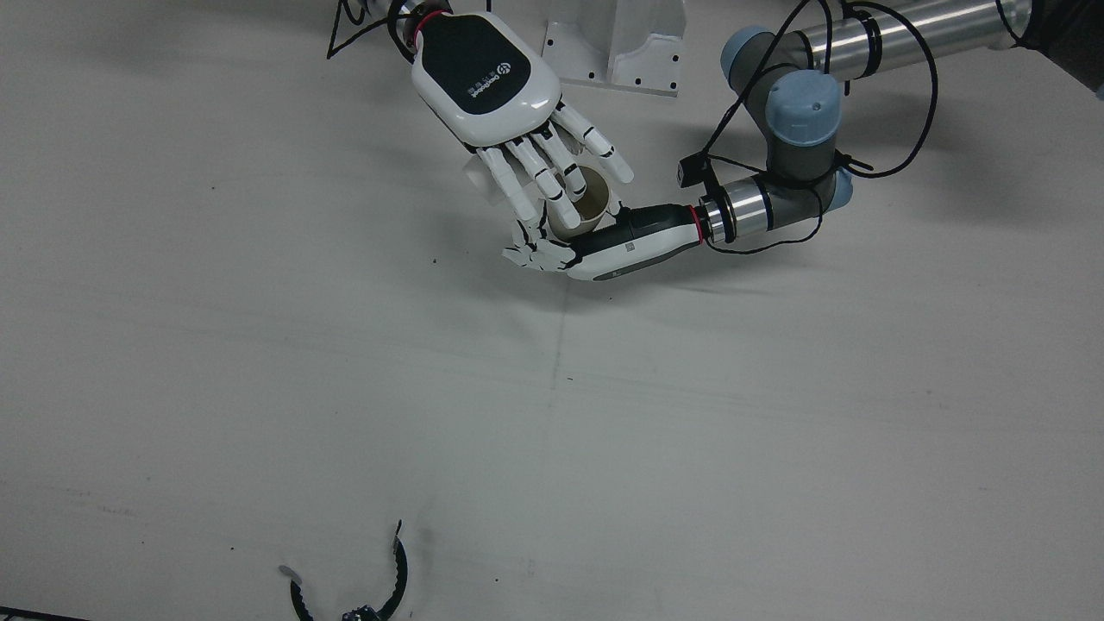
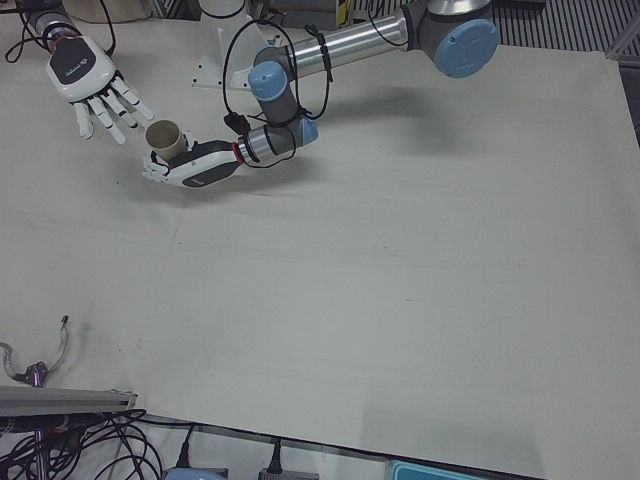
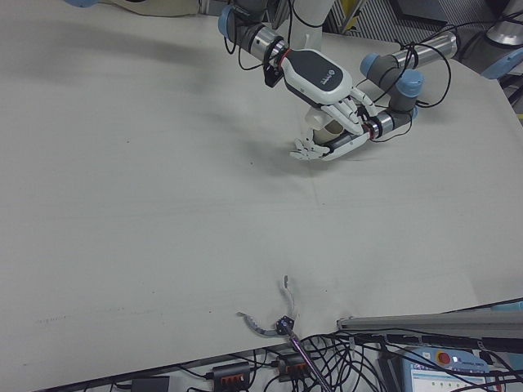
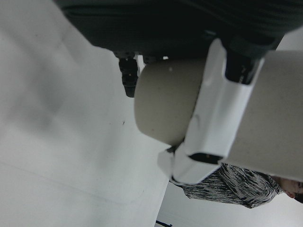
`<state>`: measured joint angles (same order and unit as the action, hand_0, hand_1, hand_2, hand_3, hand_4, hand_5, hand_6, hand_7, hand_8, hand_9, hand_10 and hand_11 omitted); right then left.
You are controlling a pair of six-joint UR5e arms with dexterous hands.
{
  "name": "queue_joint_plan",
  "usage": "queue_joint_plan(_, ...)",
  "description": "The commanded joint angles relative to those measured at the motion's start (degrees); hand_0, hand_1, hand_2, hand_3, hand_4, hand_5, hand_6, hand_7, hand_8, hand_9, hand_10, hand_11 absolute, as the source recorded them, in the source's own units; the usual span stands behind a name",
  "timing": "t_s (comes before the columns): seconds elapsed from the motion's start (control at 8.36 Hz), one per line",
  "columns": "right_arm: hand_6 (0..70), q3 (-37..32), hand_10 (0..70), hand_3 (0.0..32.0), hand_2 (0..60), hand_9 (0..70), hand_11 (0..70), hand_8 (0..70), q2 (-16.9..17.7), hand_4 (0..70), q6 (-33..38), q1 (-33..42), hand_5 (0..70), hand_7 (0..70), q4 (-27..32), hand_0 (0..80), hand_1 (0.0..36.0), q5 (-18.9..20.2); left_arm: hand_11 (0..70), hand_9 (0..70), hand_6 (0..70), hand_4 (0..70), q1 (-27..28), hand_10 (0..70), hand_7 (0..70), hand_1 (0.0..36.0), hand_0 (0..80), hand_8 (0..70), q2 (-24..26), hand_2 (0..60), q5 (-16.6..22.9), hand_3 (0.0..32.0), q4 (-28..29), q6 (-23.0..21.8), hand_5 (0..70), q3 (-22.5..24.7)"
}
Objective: Pour water
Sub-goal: 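Tilt the right hand's cup down over the left hand's cup, then raise the right hand's cup upright and withdraw both arms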
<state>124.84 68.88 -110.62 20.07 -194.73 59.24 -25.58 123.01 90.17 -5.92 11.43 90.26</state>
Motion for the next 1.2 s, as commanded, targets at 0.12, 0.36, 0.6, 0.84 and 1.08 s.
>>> queue_joint_plan(0.12, 40.8, 0.31, 0.0, 6.0, 60.0, 17.4, 0.0, 14.2, -0.59, 0.0, -0.56, 1.02, 18.2, 45.2, -0.65, 61.3, 36.0, -0.44, 19.3, 18.8, 30.1, 70.0, -0.08, 10.8, 34.1, 36.0, 80.0, 15.9, -0.31, 60.0, 0.09, 0.0, -0.41, -0.35, 70.0, 0.61)
queue_joint_plan(0.36, 38.3, 4.94, 0.0, 7.2, 60.0, 17.5, 0.0, 14.5, -0.5, 0.0, 0.23, 3.91, 17.2, 39.9, -0.12, 59.4, 36.0, -4.54, 19.0, 18.5, 30.0, 70.0, -2.09, 10.5, 34.0, 36.0, 80.0, 15.7, -0.84, 60.0, 0.44, 0.0, -0.15, -3.41, 70.0, 0.7)
queue_joint_plan(0.6, 42.6, 8.31, 0.0, 2.6, 60.0, 24.5, 1.8, 19.2, 2.47, 0.0, 15.94, 9.7, 17.2, 46.2, 0.05, 54.4, 36.0, -10.0, 19.0, 18.0, 29.0, 70.0, -7.18, 10.7, 32.5, 36.0, 80.0, 15.9, -6.52, 60.0, 0.7, 0.0, 0.47, -4.39, 70.0, 2.45)
queue_joint_plan(0.84, 45.7, 7.79, 0.0, 0.0, 60.0, 30.9, 1.4, 23.7, 6.51, 6.4, 37.31, 13.58, 16.3, 50.6, 0.05, 53.6, 36.0, -15.01, 18.9, 18.2, 29.0, 70.0, -15.86, 10.6, 32.5, 36.0, 80.0, 15.9, -12.77, 60.0, 1.58, 0.0, 0.82, -5.18, 70.0, 4.3)
queue_joint_plan(1.08, 45.4, 7.61, 0.0, 0.0, 60.0, 32.5, 0.0, 24.5, 10.82, 10.8, 54.55, 18.22, 15.3, 54.8, -0.47, 52.8, 36.0, -16.88, 18.5, 18.1, 28.6, 70.0, -24.57, 10.2, 33.1, 36.0, 80.0, 15.5, -19.97, 60.0, 1.76, 0.0, 1.6, -5.01, 70.0, 5.1)
